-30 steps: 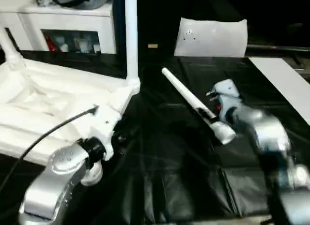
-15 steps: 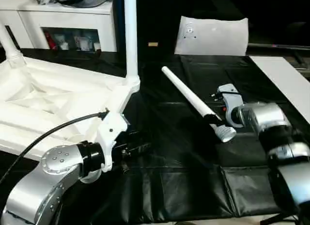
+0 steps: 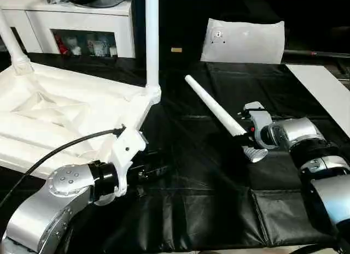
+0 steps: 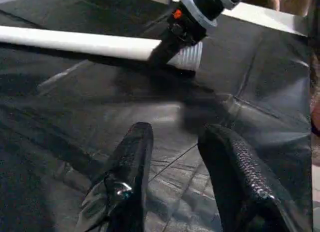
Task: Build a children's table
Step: Pick table leg
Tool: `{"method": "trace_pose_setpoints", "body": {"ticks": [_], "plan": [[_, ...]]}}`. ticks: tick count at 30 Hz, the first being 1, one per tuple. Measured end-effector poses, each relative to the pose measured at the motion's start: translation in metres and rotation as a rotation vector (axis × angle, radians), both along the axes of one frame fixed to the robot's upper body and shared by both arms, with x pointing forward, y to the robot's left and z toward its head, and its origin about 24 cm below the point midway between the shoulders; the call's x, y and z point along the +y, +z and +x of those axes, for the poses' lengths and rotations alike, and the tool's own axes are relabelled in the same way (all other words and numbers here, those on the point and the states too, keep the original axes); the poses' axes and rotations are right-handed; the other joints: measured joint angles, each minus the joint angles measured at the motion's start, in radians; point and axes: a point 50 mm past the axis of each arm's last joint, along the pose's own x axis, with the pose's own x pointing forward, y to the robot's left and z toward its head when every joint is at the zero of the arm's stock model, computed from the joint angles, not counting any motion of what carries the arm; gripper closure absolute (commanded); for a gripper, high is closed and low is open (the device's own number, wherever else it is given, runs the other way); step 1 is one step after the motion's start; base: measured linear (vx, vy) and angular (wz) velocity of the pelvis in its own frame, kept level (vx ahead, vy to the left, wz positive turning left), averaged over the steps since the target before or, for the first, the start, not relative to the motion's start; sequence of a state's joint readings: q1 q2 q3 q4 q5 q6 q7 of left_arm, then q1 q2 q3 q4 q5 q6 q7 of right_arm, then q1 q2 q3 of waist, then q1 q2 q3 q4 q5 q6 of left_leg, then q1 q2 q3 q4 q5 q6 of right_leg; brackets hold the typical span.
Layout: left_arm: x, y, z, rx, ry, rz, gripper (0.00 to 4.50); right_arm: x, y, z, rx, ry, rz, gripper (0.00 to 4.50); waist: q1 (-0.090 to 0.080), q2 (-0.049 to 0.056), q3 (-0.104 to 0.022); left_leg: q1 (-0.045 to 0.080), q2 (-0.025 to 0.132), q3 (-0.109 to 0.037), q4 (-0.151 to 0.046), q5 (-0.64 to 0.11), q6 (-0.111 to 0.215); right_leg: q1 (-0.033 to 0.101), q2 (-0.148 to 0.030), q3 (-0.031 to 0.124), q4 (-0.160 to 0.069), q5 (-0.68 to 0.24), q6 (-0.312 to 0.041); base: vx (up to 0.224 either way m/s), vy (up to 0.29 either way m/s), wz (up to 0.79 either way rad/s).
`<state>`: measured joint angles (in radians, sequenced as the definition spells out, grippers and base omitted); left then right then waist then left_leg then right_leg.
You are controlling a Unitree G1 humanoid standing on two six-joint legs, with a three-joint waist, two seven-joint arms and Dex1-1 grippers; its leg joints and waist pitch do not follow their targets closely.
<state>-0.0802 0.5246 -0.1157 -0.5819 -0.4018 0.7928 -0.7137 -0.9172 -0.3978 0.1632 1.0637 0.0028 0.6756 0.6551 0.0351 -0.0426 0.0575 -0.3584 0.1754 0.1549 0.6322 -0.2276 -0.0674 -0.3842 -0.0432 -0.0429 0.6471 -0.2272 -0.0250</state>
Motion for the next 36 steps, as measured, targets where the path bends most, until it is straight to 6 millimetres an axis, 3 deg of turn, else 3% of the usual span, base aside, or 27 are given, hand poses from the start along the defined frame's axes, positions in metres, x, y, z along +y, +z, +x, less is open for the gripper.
{"method": "trace_pose_setpoints", "body": {"ticks": [2, 12, 15, 19, 24, 26, 29, 30, 33, 36], "plan": [[0.000, 0.000, 0.000, 0.000, 0.000, 0.002, 2.62, 0.000, 0.000, 0.000, 0.000, 0.006, 0.008, 2.49, 0.000, 0.000, 0.000, 0.000, 0.000, 0.000, 0.000, 0.000, 0.000, 0.000, 0.000, 0.000, 0.000, 0.000, 0.000, 0.000, 0.000, 0.00], [0.001, 0.001, 0.003, -0.013, 0.010, 0.003, 2.62, 0.000, 0.002, 0.001, -0.045, -0.046, 0.174, 2.59, 0.001, 0.000, 0.000, 0.000, 0.000, 0.000, 0.000, 0.000, 0.000, 0.000, 0.000, 0.000, 0.000, 0.000, 0.000, 0.000, 0.000, 0.00], [-0.003, 0.003, 0.009, -0.023, 0.039, -0.030, 2.62, -0.003, 0.007, 0.001, -0.145, -0.105, 0.342, 2.59, 0.009, 0.000, 0.000, -0.001, 0.000, 0.001, 0.000, 0.000, 0.000, -0.001, 0.000, 0.000, -0.001, 0.000, 0.000, 0.000, 0.000, 0.00], [-0.004, 0.008, 0.020, -0.042, 0.102, -0.094, 2.46, -0.009, 0.028, 0.003, -0.372, -0.138, 0.528, 2.59, 0.016, 0.000, 0.000, 0.000, 0.000, 0.002, -0.001, 0.001, 0.002, -0.001, 0.000, 0.001, -0.001, 0.000, 0.000, 0.000, 0.000, 0.00], [-0.010, 0.022, 0.043, -0.104, 0.211, -0.258, 2.24, 0.010, 0.048, -0.018, -0.578, -0.067, 0.835, 2.59, 0.024, 0.000, 0.000, 0.001, 0.001, 0.004, -0.005, 0.003, 0.003, -0.001, 0.000, 0.001, -0.001, 0.000, 0.000, 0.000, 0.000, 0.00], [-0.014, 0.031, 0.051, -0.108, 0.222, -0.354, 1.86, 0.015, 0.053, -0.040, -0.622, -0.015, 0.944, 2.59, 0.031, -0.001, 0.000, 0.002, 0.001, 0.005, -0.009, 0.006, 0.005, -0.001, -0.001, 0.001, -0.003, 0.000, 0.001, 0.000, 0.000, 0.00], [-0.021, 0.043, 0.058, -0.108, 0.216, -0.461, 1.85, 0.028, 0.061, -0.060, -0.635, 0.064, 1.085, 2.59, 0.029, -0.002, 0.001, 0.003, 0.001, 0.006, -0.010, 0.006, 0.004, -0.001, -0.001, 0.001, -0.003, 0.000, 0.001, 0.000, 0.000, 0.00], [-0.024, 0.046, 0.059, -0.109, 0.208, -0.489, 1.50, 0.033, 0.064, -0.064, -0.636, 0.092, 1.120, 2.59, 0.028, -0.002, 0.001, 0.003, 0.001, 0.007, -0.010, 0.006, 0.004, -0.001, -0.001, 0.001, -0.003, 0.000, 0.001, 0.000, 0.000, 0.00], [-0.035, 0.059, 0.065, -0.096, 0.176, -0.593, 1.43, 0.045, 0.073, -0.082, -0.627, 0.194, 1.211, 2.59, 0.027, -0.005, 0.002, 0.003, 0.001, 0.007, -0.011, 0.006, 0.003, -0.001, -0.001, 0.001, -0.003, -0.001, 0.002, 0.000, 0.000, 0.00], [-0.043, 0.075, 0.073, -0.086, 0.146, -0.673, 1.08, 0.063, 0.072, -0.097, -0.553, 0.294, 1.268, 2.59, 0.026, -0.006, 0.002, 0.002, 0.001, 0.007, -0.012, 0.006, 0.003, 0.000, -0.001, 0.001, -0.005, -0.001, 0.002, 0.000, 0.000, 0.00]]}}
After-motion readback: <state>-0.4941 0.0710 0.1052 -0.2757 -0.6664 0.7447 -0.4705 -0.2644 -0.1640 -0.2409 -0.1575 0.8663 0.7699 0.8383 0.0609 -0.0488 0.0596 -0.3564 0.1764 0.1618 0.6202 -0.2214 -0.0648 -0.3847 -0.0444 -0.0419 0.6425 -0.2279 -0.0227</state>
